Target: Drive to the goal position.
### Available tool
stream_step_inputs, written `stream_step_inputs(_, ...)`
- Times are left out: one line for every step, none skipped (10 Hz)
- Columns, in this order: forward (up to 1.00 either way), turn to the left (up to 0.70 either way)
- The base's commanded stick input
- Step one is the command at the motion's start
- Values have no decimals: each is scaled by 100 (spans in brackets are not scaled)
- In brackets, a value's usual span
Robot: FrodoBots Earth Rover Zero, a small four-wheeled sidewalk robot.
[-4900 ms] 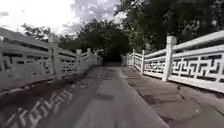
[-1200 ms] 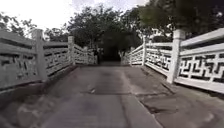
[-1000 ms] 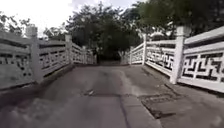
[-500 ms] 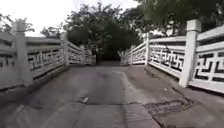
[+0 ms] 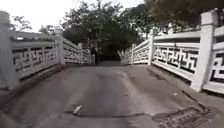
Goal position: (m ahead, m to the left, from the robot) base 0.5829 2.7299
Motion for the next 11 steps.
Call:
stream_step_inputs(70, 0)
stream_step_inputs(70, 0)
stream_step_inputs(70, 0)
stream_step_inputs(70, 0)
stream_step_inputs(70, 0)
stream_step_inputs(70, 0)
stream_step_inputs(70, 0)
stream_step_inputs(70, 0)
stream_step_inputs(70, 0)
stream_step_inputs(56, 0)
stream_step_inputs(45, 0)
